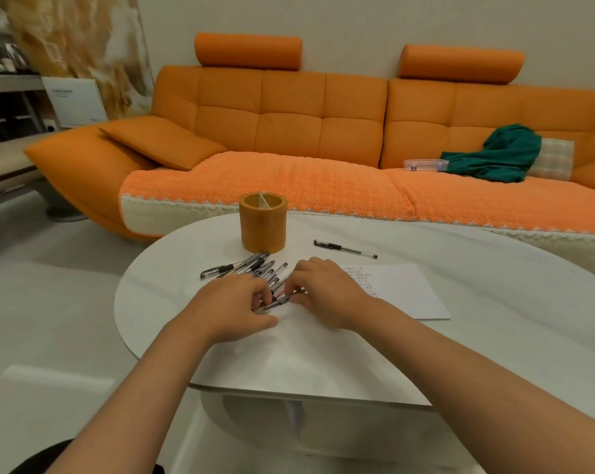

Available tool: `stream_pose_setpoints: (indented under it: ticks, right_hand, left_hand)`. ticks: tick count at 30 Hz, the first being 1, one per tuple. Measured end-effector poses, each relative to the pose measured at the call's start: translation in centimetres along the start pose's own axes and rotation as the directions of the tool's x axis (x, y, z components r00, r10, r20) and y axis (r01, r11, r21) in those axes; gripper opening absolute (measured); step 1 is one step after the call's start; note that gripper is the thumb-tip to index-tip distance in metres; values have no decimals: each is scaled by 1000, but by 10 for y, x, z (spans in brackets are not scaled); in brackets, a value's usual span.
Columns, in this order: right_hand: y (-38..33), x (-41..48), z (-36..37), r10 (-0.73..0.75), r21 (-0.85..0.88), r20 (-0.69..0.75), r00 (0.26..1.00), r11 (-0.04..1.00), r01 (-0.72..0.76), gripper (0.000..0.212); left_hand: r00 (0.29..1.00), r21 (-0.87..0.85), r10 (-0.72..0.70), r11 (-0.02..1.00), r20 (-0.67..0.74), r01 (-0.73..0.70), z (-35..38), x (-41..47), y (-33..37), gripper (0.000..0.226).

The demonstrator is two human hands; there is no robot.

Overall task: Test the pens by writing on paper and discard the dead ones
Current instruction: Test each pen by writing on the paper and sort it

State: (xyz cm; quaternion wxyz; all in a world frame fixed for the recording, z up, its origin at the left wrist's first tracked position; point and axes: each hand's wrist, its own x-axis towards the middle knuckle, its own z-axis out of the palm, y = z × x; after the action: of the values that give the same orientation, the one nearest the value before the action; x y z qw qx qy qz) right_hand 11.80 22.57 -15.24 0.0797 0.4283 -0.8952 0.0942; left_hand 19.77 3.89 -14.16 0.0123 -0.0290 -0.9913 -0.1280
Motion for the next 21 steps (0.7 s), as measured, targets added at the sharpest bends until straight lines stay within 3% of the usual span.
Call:
stream_pose_setpoints:
  ticks: [3, 6, 12, 21]
  right_hand:
    - [15, -9, -11, 57, 5, -40, 998, 998, -56, 18]
    - [28, -21, -16, 93, 29, -87, 992, 995, -91, 18]
    - [28, -38, -16, 45, 49, -40, 998, 998, -43, 38]
    - [63, -48, -16, 173, 88, -32, 984, 981, -170, 17]
  left_hand:
    - [999, -19, -20, 1000, -28, 20, 0, 6, 6, 11]
    - [998, -67, -27, 997, -52, 24, 3, 14, 14, 15]
    - [997, -398, 8, 917, -78, -39, 17, 34, 38, 8]
    - [993, -568, 12, 819, -118, -77, 26, 57, 67, 9]
